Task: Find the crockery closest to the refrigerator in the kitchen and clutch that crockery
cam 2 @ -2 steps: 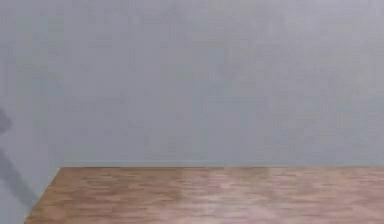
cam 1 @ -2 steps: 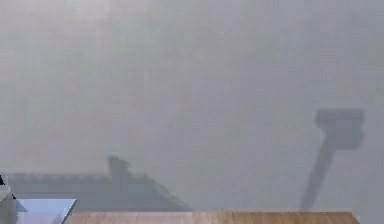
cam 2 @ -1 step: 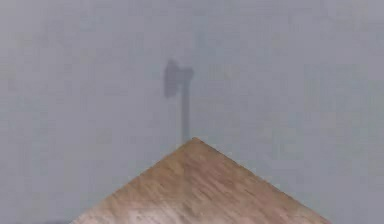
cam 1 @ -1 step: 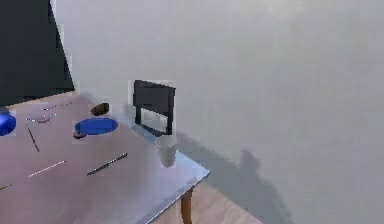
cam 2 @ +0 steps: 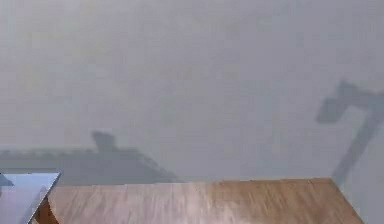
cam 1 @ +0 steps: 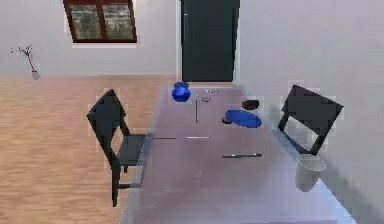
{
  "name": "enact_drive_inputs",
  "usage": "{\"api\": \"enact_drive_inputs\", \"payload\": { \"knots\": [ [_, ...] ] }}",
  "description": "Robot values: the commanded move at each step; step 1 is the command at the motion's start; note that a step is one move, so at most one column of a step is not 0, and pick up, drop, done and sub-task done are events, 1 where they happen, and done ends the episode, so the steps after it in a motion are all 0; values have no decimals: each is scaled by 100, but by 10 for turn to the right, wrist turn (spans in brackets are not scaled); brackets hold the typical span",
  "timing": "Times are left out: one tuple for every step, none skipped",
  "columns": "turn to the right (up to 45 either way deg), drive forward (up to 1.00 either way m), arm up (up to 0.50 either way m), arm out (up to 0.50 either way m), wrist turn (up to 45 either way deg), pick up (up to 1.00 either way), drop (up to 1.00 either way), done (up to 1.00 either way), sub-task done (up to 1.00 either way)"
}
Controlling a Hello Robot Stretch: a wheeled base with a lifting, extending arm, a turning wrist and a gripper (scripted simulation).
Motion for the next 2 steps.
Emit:
{"api": "enact_drive_inputs", "payload": {
  "knots": [
    [-450,0,0,0,0,0,0,0,0],
    [-420,0,0,0,0,0,0,0,0]
  ]
}}
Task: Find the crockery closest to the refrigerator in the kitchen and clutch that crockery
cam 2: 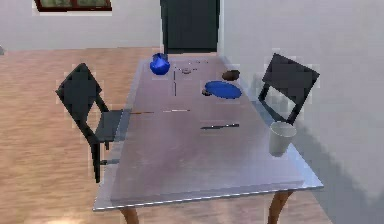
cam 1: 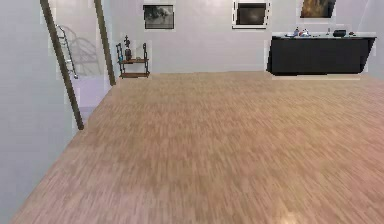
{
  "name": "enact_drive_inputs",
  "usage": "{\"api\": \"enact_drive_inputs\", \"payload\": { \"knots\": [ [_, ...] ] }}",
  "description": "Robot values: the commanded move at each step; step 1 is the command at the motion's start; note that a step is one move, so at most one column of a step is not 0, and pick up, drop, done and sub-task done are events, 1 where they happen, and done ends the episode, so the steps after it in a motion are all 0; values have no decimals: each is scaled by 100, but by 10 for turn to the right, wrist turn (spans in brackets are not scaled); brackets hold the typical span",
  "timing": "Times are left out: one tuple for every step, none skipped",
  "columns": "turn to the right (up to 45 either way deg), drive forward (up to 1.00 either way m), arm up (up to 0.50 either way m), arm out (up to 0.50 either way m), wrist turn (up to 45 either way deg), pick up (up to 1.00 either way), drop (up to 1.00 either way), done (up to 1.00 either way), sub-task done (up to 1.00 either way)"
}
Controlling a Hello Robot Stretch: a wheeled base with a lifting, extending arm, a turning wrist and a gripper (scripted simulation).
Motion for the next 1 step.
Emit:
{"api": "enact_drive_inputs", "payload": {
  "knots": [
    [-30,0,0,0,0,0,0,0,0]
  ]
}}
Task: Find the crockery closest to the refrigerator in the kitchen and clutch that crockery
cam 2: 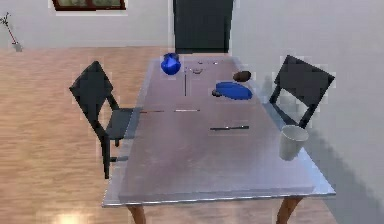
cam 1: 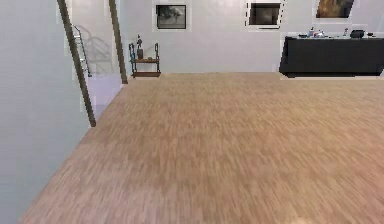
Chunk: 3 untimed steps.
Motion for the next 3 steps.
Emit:
{"api": "enact_drive_inputs", "payload": {
  "knots": [
    [0,50,0,0,0,0,0,0,0],
    [450,0,0,0,0,0,0,0,0],
    [0,100,0,0,0,0,0,0,0]
  ]
}}
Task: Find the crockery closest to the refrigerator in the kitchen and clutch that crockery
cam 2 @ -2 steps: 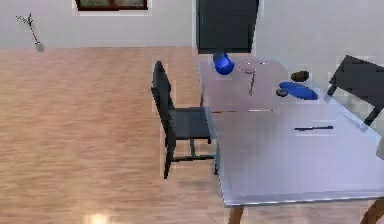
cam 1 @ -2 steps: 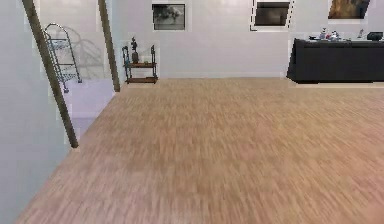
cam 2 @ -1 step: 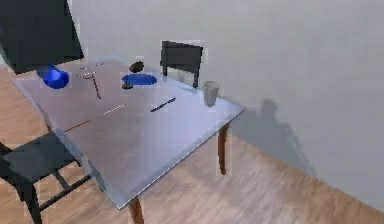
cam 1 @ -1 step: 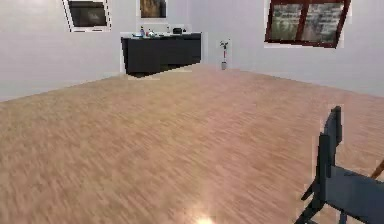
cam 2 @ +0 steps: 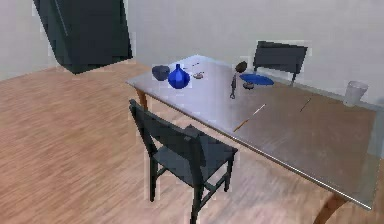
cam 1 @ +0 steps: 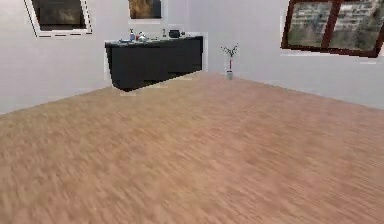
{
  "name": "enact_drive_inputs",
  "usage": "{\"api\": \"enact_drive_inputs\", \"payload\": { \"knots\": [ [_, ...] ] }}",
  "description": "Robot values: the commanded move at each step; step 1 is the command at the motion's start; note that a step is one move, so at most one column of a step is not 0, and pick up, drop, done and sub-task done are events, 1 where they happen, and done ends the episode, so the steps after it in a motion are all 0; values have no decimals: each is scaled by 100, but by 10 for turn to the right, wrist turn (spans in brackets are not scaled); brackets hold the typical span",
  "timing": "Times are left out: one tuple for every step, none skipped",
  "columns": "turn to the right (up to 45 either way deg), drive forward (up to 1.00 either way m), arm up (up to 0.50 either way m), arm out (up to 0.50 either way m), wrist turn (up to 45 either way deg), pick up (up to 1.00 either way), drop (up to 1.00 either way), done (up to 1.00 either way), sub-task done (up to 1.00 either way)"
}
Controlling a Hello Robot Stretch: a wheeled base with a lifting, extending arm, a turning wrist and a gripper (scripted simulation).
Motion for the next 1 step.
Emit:
{"api": "enact_drive_inputs", "payload": {
  "knots": [
    [180,0,0,0,0,0,0,0,0]
  ]
}}
